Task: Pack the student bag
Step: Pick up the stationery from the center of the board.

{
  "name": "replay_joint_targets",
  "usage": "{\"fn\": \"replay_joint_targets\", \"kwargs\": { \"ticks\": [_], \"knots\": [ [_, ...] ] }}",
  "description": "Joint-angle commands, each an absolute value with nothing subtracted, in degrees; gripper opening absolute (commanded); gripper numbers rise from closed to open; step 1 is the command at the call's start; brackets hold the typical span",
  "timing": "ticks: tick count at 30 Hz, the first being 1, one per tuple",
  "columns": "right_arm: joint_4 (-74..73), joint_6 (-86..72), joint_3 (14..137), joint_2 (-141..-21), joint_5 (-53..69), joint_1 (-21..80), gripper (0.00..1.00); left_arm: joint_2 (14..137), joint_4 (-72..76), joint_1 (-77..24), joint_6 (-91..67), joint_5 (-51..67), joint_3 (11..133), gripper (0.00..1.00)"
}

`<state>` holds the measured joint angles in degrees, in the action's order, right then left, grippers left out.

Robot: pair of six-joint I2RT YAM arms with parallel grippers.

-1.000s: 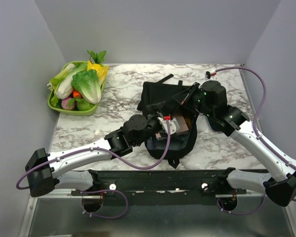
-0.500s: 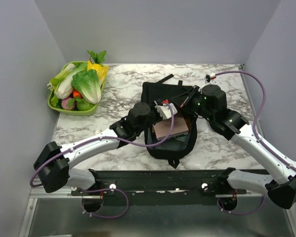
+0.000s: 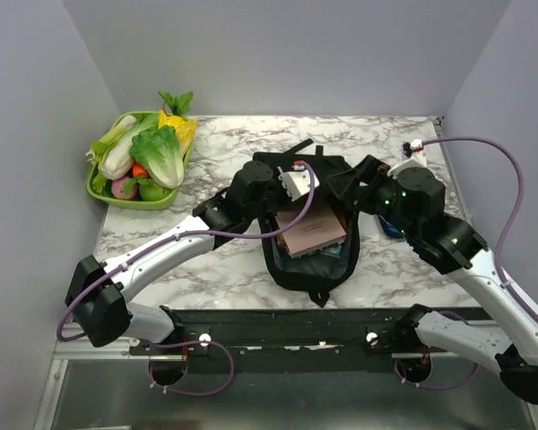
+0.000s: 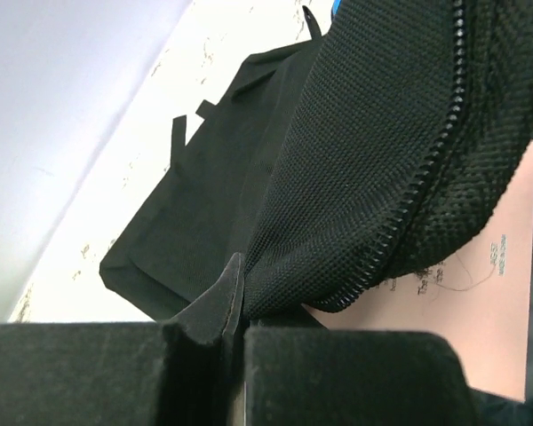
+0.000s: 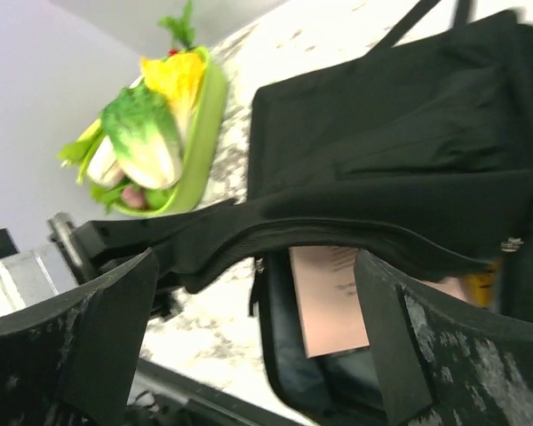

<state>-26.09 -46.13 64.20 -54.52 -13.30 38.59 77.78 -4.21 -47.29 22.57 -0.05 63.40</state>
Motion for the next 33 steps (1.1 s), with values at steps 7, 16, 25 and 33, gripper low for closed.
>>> {"fn": "replay_joint_targets", "kwargs": {
  "ticks": [7, 16, 25, 33],
  "knots": [
    [-38.33, -39.65, 63.46, -60.26, -13.63, 7.43, 1.00, 72.33, -9.13, -44.30, 23.64, 4.48, 64.07, 0.00],
    [-26.37, -32.26, 63.28, -76.45, -6.86, -2.88, 1.00, 72.69, -13.80, -44.12, 26.37, 5.54, 64.35, 0.00],
    [-23.47, -33.30, 63.63, -86.30, -13.35, -8.70, 1.00, 70.58, -11.78, -44.03, 28.21, 5.71, 60.47, 0.00],
    [-11.77, -34.19, 58.69, -91.39, -10.47, -9.67, 1.00, 69.35, -13.45, -44.03, 29.26, 6.07, 59.86, 0.00]
  ]
}}
